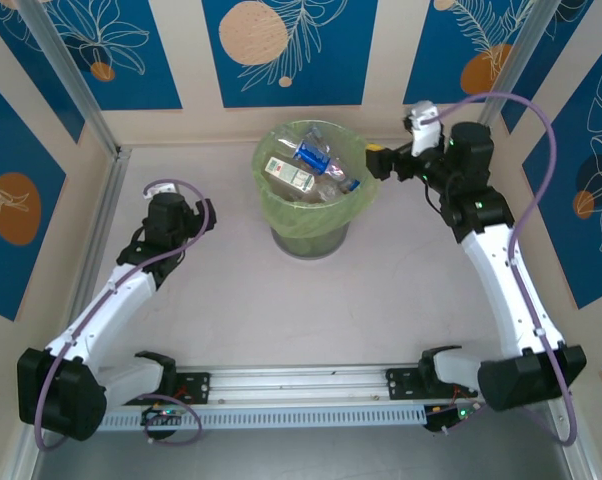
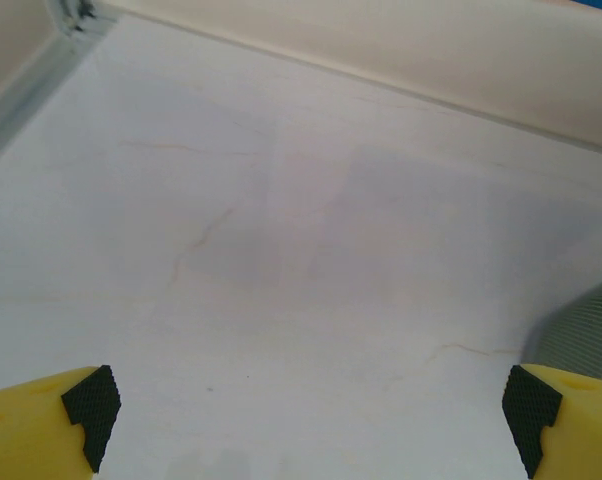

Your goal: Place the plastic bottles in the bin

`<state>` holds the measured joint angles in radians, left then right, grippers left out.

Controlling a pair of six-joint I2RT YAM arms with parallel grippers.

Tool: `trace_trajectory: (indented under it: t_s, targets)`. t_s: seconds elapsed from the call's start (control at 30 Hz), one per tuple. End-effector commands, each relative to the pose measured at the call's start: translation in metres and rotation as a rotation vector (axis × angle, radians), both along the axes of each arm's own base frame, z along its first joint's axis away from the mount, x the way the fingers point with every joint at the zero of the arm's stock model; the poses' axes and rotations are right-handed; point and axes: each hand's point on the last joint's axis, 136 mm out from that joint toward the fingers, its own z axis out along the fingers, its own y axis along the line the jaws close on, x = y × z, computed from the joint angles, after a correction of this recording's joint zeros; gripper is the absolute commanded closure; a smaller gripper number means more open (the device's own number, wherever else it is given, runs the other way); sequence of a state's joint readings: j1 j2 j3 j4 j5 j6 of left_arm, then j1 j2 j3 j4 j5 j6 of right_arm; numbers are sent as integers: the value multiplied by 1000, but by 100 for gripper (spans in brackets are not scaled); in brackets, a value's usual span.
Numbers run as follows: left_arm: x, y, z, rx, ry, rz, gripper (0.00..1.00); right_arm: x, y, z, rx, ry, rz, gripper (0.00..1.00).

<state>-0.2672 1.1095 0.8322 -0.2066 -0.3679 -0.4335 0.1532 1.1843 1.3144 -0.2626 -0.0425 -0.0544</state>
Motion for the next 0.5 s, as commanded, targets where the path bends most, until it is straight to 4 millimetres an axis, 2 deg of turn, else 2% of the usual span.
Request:
trace_trajectory:
  t_s: [0.0, 0.1, 0.23, 0.47]
  targets:
    - [0, 26, 6, 138, -31, 61, 0, 0, -30, -13, 149, 30, -181, 1]
    - [3, 41, 1, 219, -54, 96, 0, -5, -57, -42, 166, 77, -306, 1]
    - [10, 60, -18, 232, -73, 128, 0, -13, -85, -81, 195, 137, -432, 0]
    - [21, 72, -51, 220, -80, 110, 0, -21, -107, -162, 185, 203, -553, 0]
